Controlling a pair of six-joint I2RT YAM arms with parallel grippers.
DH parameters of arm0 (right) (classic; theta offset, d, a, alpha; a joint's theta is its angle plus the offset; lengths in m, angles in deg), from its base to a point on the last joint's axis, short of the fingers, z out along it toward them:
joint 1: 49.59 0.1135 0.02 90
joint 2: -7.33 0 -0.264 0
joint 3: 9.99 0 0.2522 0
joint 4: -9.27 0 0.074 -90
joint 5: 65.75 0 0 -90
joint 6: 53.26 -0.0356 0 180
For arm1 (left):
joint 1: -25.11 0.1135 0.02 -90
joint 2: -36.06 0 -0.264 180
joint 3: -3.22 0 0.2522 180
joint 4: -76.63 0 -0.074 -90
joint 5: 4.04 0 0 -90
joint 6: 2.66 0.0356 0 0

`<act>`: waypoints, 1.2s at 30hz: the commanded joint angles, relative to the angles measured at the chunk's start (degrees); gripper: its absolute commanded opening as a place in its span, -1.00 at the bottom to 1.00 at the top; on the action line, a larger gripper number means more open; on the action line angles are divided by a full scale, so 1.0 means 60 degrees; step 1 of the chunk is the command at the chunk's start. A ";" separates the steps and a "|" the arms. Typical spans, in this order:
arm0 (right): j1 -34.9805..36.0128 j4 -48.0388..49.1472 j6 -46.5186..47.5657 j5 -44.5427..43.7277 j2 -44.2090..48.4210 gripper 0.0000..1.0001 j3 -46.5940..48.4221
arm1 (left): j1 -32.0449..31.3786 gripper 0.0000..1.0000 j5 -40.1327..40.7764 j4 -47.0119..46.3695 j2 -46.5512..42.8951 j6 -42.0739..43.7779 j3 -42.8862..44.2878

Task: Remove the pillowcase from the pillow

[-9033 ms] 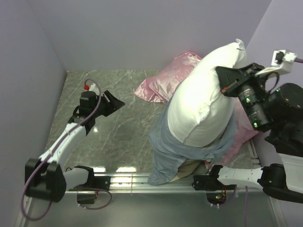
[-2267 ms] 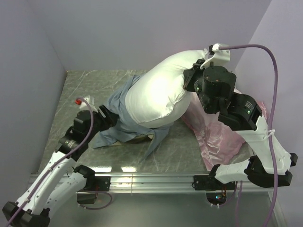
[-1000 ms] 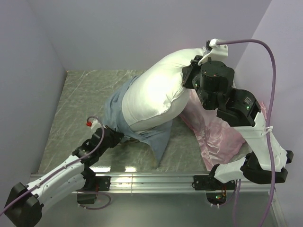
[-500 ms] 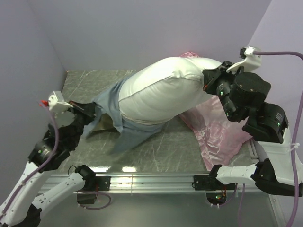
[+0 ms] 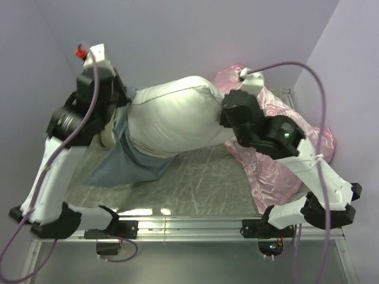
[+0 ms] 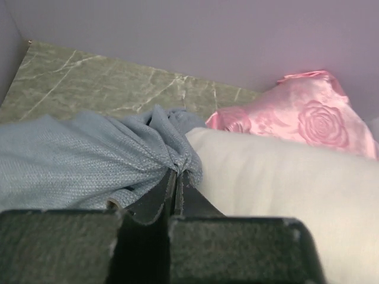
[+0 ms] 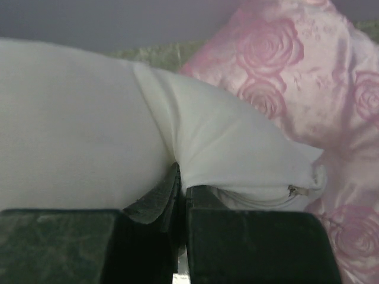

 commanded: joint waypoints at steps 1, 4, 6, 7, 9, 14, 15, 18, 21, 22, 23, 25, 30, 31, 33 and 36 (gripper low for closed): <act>0.0029 -0.0316 -0.0702 0.0042 -0.0020 -1.00 -0.1469 | 0.1526 -0.99 -0.3077 -0.0555 0.1820 0.0649 0.1700; -0.0131 -0.0095 -0.1039 -0.0031 0.0127 -1.00 -0.2643 | 0.2455 -0.99 -0.4689 -0.0395 0.2950 0.0383 0.2901; -0.0452 0.0429 -0.0923 0.0637 0.0040 -1.00 -0.3232 | 0.2455 -0.99 -0.5218 -0.0364 0.3305 0.0354 0.3225; -0.0976 0.0607 -0.0894 0.0976 -0.0033 -1.00 -0.3728 | 0.2455 -0.99 -0.5351 -0.0408 0.3467 0.0252 0.3125; -0.1419 0.1306 -0.0791 0.1635 -0.0209 -1.00 -0.4272 | 0.2470 -0.99 -0.5455 -0.0875 0.3469 0.0207 0.2223; -0.2371 0.2277 -0.0645 0.3000 -0.0487 -1.00 -0.5592 | 0.2733 -0.99 -0.6286 -0.1916 0.3351 0.0178 -0.0081; -0.2489 0.2336 -0.0630 0.3117 -0.0531 -0.85 -0.5637 | 0.2893 -0.99 -0.6406 -0.2237 0.3351 0.0163 -0.0635; -0.3177 0.2701 -0.0513 0.4112 -0.0415 -0.43 -0.5637 | 0.3084 -0.97 -0.6961 -0.2517 0.3482 0.0061 -0.1108; -0.3646 0.2763 -0.0307 0.4773 -0.0195 -0.10 -0.5287 | 0.3099 -0.95 -0.7008 -0.2489 0.3775 0.0104 -0.0993; -0.3662 0.2617 -0.0322 0.4643 -0.0151 -0.04 -0.4836 | 0.3100 -0.93 -0.7022 -0.2431 0.3964 0.0133 -0.0920; -0.3648 0.2528 -0.0293 0.4555 -0.0006 0.01 -0.4657 | 0.3100 -0.94 -0.7022 -0.2372 0.4082 0.0148 -0.0847; -0.3662 0.2921 -0.0249 0.4685 0.0418 0.12 -0.4655 | 0.3100 -0.96 -0.6979 -0.2037 0.4593 0.0192 -0.0364; -0.3166 0.5653 0.0321 0.6219 0.3068 0.29 -0.6454 | 0.3100 -0.99 -0.6759 -0.1538 0.5430 0.0075 0.0764; -0.2657 0.6010 0.0526 0.6369 0.3405 0.32 -0.7052 | 0.3100 -0.99 -0.6729 -0.1464 0.5634 -0.0026 0.0910; -0.1748 0.6597 0.1345 0.6138 0.4037 0.37 -0.7408 | 0.3085 -0.99 -0.6743 -0.1361 0.5782 -0.0071 0.1232; -0.0135 0.6280 0.2080 0.5010 0.3674 0.41 -0.7118 | 0.3027 -0.99 -0.6773 -0.1259 0.6002 -0.0188 0.1497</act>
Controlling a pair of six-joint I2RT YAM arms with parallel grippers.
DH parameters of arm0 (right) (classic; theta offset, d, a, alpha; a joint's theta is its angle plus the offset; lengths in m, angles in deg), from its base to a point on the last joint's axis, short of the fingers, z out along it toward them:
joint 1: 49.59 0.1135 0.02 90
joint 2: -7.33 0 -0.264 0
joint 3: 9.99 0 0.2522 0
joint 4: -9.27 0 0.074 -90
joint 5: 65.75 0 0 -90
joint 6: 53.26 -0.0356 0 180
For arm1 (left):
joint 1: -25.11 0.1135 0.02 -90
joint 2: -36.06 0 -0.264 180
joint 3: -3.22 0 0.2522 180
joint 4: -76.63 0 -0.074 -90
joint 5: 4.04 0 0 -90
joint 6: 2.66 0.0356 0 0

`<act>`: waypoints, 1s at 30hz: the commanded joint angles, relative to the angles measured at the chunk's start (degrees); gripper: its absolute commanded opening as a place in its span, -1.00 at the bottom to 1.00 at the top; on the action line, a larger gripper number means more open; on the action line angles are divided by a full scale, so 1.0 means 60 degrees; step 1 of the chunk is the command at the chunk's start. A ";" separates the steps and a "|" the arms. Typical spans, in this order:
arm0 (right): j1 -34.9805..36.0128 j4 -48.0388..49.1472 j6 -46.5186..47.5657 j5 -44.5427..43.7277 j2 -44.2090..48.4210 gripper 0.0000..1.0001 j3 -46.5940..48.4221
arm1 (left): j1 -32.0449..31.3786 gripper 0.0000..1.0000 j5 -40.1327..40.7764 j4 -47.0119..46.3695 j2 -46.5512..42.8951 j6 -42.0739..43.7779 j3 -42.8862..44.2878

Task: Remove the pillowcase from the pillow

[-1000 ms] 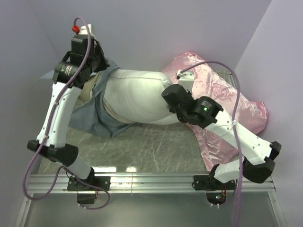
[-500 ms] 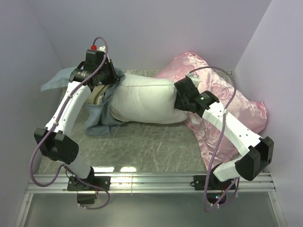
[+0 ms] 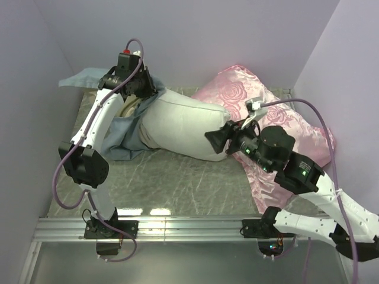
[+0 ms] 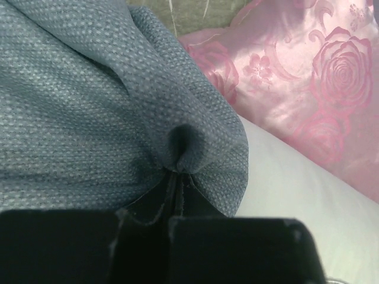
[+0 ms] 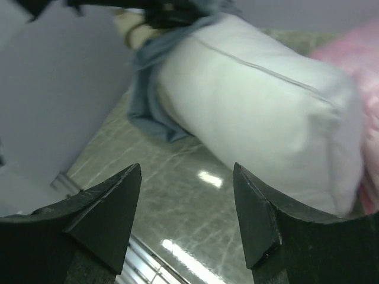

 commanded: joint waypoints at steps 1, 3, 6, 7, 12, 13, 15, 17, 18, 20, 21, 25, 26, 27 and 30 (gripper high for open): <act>0.1313 0.0933 0.1137 -0.0884 -0.0705 0.41 0.0248 | -0.0110 -0.99 -0.0049 0.0297 0.0126 -0.0123 0.0663; 0.2119 0.0919 0.1298 -0.1485 -0.1583 0.44 0.0381 | -0.0256 -0.99 0.0069 0.0428 0.0185 -0.0137 0.0869; 0.2532 0.0714 0.1473 -0.2454 -0.3354 0.49 0.0908 | -0.0447 -0.96 0.0214 0.0546 0.0083 -0.0123 0.1132; 0.2546 0.0714 0.1561 -0.2616 -0.4258 0.51 0.1243 | -0.0520 -0.95 0.0273 0.0677 0.0054 -0.0123 0.1220; 0.2620 0.0700 0.2396 -0.3888 -0.6505 0.67 0.2532 | -0.0755 -0.93 0.0494 0.1132 -0.0063 0.0053 0.1748; 0.2591 0.0713 0.2687 -0.4080 -0.7176 0.71 0.2666 | -0.0784 -0.94 0.0465 0.1132 -0.0107 0.0082 0.1734; 0.2474 0.0612 0.2807 -0.4725 -0.7882 0.76 0.3191 | -0.0930 -0.95 0.0508 0.1147 -0.0282 0.0199 0.1602; 0.2342 0.0261 0.2764 -0.5018 -0.8849 0.77 0.3690 | -0.1120 -0.98 0.0669 0.1074 -0.0516 0.0301 0.1267; 0.2284 0.0187 0.2749 -0.5339 -0.9084 0.76 0.3968 | -0.1179 -0.99 0.0713 0.1045 -0.0779 0.0360 0.1134; 0.2137 0.0230 0.2734 -0.5444 -0.9525 0.65 0.4175 | -0.1311 -0.99 0.0772 0.0884 -0.1117 0.0433 0.0740; 0.2107 0.0259 0.2705 -0.5473 -0.9613 0.58 0.4379 | -0.1355 -0.99 0.0787 0.0883 -0.1452 0.0477 0.0679; 0.1961 0.0055 0.2646 -0.5985 -0.9833 -0.84 0.5068 | -0.1487 -0.99 0.0860 0.1015 -0.2040 0.0624 0.0795; 0.1961 -0.0047 0.2646 -0.6015 -0.9805 -1.00 0.5200 | -0.1531 -0.99 0.0903 0.1088 -0.2114 0.0668 0.0897; 0.1961 -0.0251 0.2631 -0.6016 -0.9717 -1.00 0.5448 | -0.1560 -0.99 0.0962 0.1248 -0.2216 0.0726 0.1014; 0.2005 -0.0517 0.2558 -0.5782 -0.9001 -1.00 0.5743 | -0.1575 -0.99 0.1079 0.1483 -0.2261 0.0843 0.1571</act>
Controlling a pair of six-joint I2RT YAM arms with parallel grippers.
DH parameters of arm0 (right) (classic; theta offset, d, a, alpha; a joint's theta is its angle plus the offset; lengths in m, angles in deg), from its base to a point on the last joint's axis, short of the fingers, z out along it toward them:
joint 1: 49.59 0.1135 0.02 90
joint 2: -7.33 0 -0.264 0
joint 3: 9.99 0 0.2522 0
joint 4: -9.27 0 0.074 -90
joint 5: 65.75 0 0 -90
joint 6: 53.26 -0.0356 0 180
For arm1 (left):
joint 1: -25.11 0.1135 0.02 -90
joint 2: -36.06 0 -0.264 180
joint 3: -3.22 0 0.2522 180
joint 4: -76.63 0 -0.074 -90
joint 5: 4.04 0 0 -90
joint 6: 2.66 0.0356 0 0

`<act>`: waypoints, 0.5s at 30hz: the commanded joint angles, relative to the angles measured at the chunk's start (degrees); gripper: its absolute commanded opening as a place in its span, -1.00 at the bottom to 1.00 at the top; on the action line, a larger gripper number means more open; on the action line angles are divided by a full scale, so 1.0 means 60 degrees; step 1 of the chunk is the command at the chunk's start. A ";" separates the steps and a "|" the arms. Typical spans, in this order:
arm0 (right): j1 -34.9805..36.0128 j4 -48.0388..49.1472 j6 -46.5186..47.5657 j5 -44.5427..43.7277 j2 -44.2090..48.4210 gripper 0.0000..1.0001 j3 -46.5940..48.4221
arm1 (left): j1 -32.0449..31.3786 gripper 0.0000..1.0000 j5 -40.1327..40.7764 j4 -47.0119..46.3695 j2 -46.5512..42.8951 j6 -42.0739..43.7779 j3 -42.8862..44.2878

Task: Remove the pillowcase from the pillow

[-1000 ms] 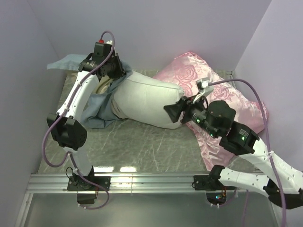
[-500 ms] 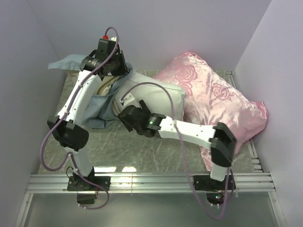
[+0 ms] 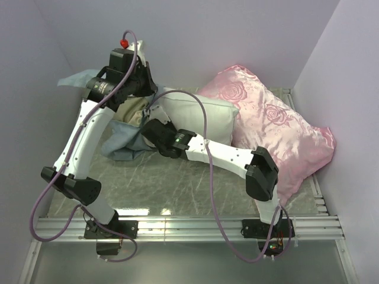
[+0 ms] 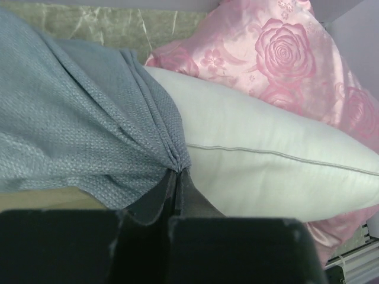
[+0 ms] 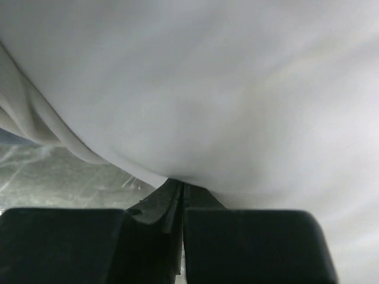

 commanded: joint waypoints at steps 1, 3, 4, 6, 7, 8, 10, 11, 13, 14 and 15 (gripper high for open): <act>-0.0057 0.0019 -0.0108 -0.0325 0.1410 -1.00 0.0840 | -0.0169 -0.99 -0.0057 0.0205 -0.0429 0.0312 0.1086; -0.0028 -0.0244 -0.0094 0.0188 0.2114 -1.00 0.1204 | -0.0169 -0.99 -0.0057 0.0425 -0.0152 0.0400 0.1527; -0.0042 -0.0390 -0.0051 0.0320 0.2278 -1.00 0.1395 | -0.0169 -0.99 -0.0057 0.0614 -0.0034 0.0429 0.1950; -0.0043 -0.1003 -0.0021 0.0628 0.2469 -1.00 0.2197 | -0.0154 -1.00 -0.0028 0.0777 0.0302 0.0473 0.2333; -0.0028 -0.1254 -0.0021 0.0716 0.2571 -1.00 0.2493 | -0.0154 -0.99 -0.0013 0.0879 0.0405 0.0473 0.2654; -0.0028 -0.1445 -0.0035 0.0891 0.2630 -1.00 0.2757 | -0.0154 -0.99 -0.0013 0.0807 0.0421 0.0459 0.2657; 0.0001 -0.2016 -0.0035 0.2321 0.2689 -1.00 0.3344 | -0.0154 -0.99 -0.0013 0.0792 0.0436 0.0415 0.2802; 0.0030 -0.2264 -0.0123 0.2821 0.2646 -0.99 0.3433 | -0.0154 -0.99 -0.0013 0.0749 0.0450 0.0371 0.2818; 0.0379 -0.1947 -0.0255 0.3441 0.2703 -0.78 0.2603 | -0.0154 -0.99 -0.0057 0.0734 0.0553 0.0342 0.2876; 0.0527 -0.1539 -0.0241 0.3296 0.2791 -0.46 0.1975 | -0.0154 -0.99 -0.0086 0.0748 0.0582 0.0298 0.2862; 0.0717 -0.0490 -0.0270 0.3208 0.2865 -0.33 0.0635 | -0.0140 -0.99 -0.0130 0.0690 0.0568 0.0254 0.2819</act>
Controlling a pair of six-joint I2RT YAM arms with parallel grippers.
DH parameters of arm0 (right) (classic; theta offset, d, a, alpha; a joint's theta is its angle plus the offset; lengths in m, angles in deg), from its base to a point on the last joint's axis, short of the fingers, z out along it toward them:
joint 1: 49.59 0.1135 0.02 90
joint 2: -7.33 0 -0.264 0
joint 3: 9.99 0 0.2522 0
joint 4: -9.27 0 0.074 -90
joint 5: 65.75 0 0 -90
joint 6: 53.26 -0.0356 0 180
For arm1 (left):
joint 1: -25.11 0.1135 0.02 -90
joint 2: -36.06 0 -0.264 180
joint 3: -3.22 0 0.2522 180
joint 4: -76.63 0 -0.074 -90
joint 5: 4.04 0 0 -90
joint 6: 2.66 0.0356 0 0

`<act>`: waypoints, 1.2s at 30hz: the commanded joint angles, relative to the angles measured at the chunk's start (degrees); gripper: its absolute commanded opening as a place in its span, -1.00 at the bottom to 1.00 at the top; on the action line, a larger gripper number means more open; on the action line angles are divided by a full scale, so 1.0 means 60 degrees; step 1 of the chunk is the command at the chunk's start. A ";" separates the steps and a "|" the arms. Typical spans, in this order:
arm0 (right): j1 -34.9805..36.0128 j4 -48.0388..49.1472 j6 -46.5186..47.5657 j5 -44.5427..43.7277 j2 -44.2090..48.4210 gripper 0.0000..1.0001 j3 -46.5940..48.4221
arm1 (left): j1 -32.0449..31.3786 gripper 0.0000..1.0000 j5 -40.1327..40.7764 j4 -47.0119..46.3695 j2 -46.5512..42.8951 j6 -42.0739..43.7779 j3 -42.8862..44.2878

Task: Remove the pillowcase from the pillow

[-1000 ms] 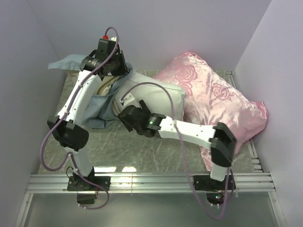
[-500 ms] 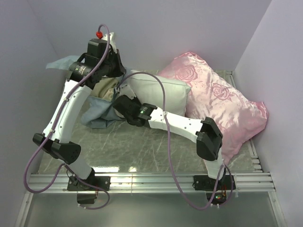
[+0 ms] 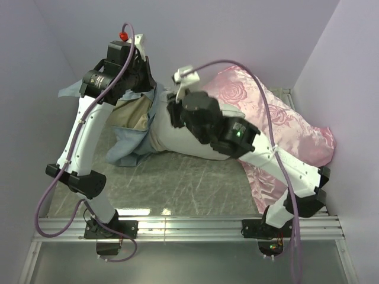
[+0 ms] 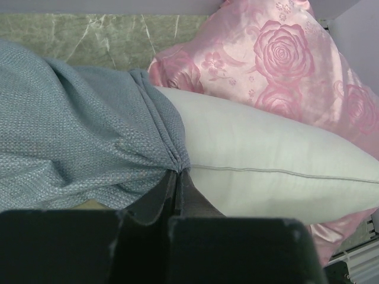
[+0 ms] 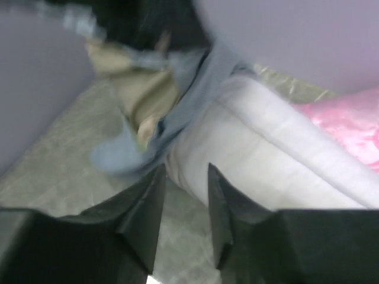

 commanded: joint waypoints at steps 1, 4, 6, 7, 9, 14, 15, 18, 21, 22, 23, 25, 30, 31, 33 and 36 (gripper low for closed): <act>0.0646 0.0829 -0.0302 0.1194 -0.0323 -0.11 -0.2411 | -0.0100 -0.99 -0.0312 -0.0807 -0.0161 -0.0129 0.0425; 0.0720 0.2953 -0.1120 0.1694 -0.0351 0.17 -0.4244 | -0.0100 -0.99 -0.0341 -0.0867 -0.0191 -0.0144 0.0409; 0.0735 0.3934 -0.1445 0.1609 -0.0700 0.21 -0.4787 | -0.0085 -0.99 -0.0342 -0.0721 -0.0089 -0.0129 0.0555; 0.0749 0.4172 -0.1649 0.1390 -0.0848 0.25 -0.4862 | -0.0100 -0.99 -0.0327 -0.0706 -0.0088 -0.0114 0.0643; 0.0750 0.4858 -0.1768 0.1359 -0.1344 0.28 -0.4936 | -0.0100 -0.99 -0.0341 -0.0764 -0.0131 -0.0114 0.0586; 0.0764 0.5389 -0.2163 0.0350 -0.2283 0.39 -0.4614 | -0.0100 -0.99 -0.0429 -0.0939 -0.0293 -0.0114 0.0191; 0.0764 0.5390 -0.2251 0.0000 -0.2502 0.41 -0.4498 | -0.0100 -0.99 -0.0429 -0.0969 -0.0351 -0.0114 0.0117; 0.0677 0.5536 -0.2515 -0.0369 -0.2912 0.45 -0.4395 | -0.0100 -0.99 -0.0459 -0.1057 -0.0468 -0.0085 -0.0103; 0.0618 0.5303 -0.2589 -0.0194 -0.3440 0.43 -0.3855 | -0.0100 -0.99 -0.0459 -0.1013 -0.0469 -0.0027 -0.0089; 0.0632 0.5389 -0.2473 -0.0150 -0.3732 0.43 -0.3780 | -0.0100 -0.99 -0.0502 -0.0999 -0.0469 -0.0026 -0.0060; 0.0632 0.5477 -0.2428 -0.0164 -0.3865 0.42 -0.3735 | -0.0100 -0.99 -0.0517 -0.0984 -0.0469 -0.0012 -0.0045; 0.0618 0.5741 -0.2355 -0.0353 -0.4173 0.42 -0.3662 | -0.0100 -0.99 -0.0532 -0.0984 -0.0483 0.0003 -0.0045; 0.0486 0.5800 -0.2486 -0.0603 -0.4584 0.00 -0.3355 | -0.0100 -0.99 -0.0488 -0.0940 -0.0571 0.0120 -0.0118; 0.0486 0.5670 -0.2501 -0.0706 -0.4541 -0.60 -0.3267 | -0.0100 -0.99 -0.0459 -0.0983 -0.0600 0.0149 -0.0205; 0.0486 0.5376 -0.2530 -0.1028 -0.4017 -1.00 -0.3411 | -0.0100 -0.99 -0.0386 -0.1056 -0.0703 0.0280 -0.0395; 0.0574 0.5040 -0.2633 -0.1015 -0.2640 -1.00 -0.3662 | -0.0100 -0.99 -0.0225 -0.1246 -0.0791 0.0296 -0.0615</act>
